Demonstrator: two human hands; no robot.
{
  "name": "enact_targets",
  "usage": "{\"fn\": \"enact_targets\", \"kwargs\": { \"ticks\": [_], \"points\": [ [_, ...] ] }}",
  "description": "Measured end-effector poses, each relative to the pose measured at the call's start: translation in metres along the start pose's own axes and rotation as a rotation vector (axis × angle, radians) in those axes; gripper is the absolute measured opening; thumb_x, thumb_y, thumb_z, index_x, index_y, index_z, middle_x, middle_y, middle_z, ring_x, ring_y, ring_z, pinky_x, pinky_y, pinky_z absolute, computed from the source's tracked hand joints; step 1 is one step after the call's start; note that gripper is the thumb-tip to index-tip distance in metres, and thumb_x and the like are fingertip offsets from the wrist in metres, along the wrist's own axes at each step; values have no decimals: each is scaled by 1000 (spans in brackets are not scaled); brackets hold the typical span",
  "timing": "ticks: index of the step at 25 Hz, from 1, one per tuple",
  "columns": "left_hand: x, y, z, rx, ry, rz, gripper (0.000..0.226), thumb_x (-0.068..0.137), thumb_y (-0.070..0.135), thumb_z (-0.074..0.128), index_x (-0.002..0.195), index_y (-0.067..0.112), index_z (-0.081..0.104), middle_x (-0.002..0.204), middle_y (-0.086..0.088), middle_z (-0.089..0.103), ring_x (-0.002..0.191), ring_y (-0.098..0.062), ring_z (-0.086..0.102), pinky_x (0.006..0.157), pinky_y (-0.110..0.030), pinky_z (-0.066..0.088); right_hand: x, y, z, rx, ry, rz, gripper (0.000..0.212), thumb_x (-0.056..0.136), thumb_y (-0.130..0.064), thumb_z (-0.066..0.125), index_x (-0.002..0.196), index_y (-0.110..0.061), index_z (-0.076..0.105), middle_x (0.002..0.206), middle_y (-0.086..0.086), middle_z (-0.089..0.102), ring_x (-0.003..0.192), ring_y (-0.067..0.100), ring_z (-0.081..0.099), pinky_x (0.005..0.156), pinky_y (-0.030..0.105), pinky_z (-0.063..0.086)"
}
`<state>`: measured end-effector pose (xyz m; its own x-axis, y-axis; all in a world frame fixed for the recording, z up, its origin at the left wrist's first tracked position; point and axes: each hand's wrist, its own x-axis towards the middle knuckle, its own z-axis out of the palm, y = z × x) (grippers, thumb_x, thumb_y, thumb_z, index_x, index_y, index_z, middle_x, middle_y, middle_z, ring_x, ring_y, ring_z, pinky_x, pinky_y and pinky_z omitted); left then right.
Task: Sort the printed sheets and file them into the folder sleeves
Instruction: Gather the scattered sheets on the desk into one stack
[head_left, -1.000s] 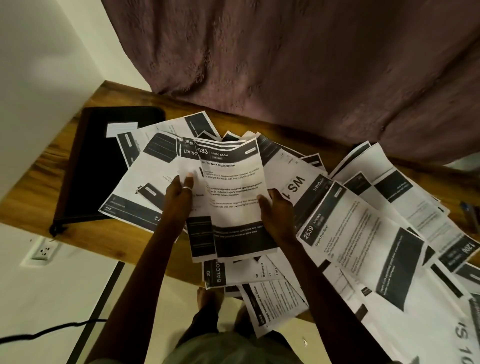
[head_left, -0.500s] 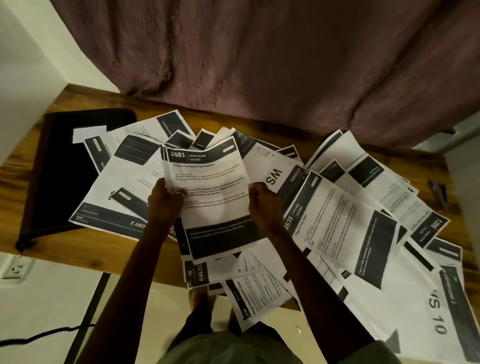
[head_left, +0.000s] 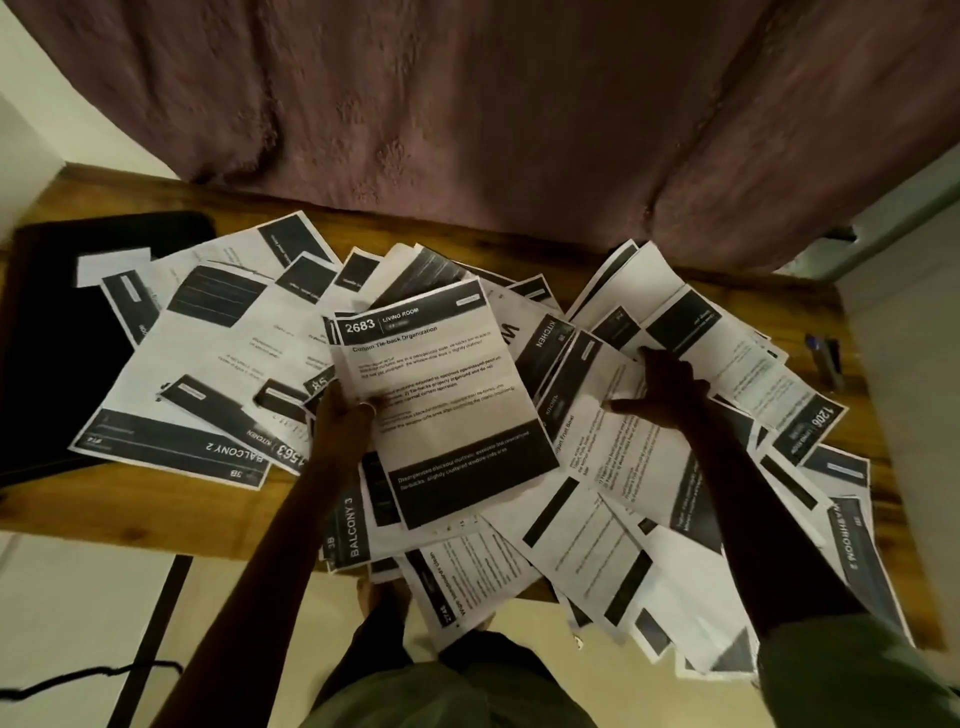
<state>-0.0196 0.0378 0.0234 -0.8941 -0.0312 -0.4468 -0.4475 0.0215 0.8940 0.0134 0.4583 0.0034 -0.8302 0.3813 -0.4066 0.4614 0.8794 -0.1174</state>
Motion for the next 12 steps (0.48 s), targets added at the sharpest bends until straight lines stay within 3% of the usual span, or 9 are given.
{"fn": "enact_targets", "kwargs": {
  "ticks": [3,8,12],
  "points": [
    [-3,-13,9,30,32,-29,34,96,8,60,128,18,56,118,-2,68,104,-23,67,78,-42,59,6,1,-3,-38,24,-35,103,64,-66,78,144,-25,29,142,10,44,134,38,38,108,65,25],
    [-8,-19,17,61,20,-10,33,97,8,57,128,18,53,109,6,67,94,-11,66,65,-28,56,11,15,-6,148,3,-86,59,78,-45,77,125,-20,52,126,9,61,121,32,55,106,51,38],
    [-13,-25,26,86,13,-7,32,97,11,58,128,19,52,110,4,67,95,-14,67,74,-38,59,3,28,-9,253,4,-98,34,91,-27,67,120,-11,59,125,12,62,117,30,58,102,38,42]
  ]
}}
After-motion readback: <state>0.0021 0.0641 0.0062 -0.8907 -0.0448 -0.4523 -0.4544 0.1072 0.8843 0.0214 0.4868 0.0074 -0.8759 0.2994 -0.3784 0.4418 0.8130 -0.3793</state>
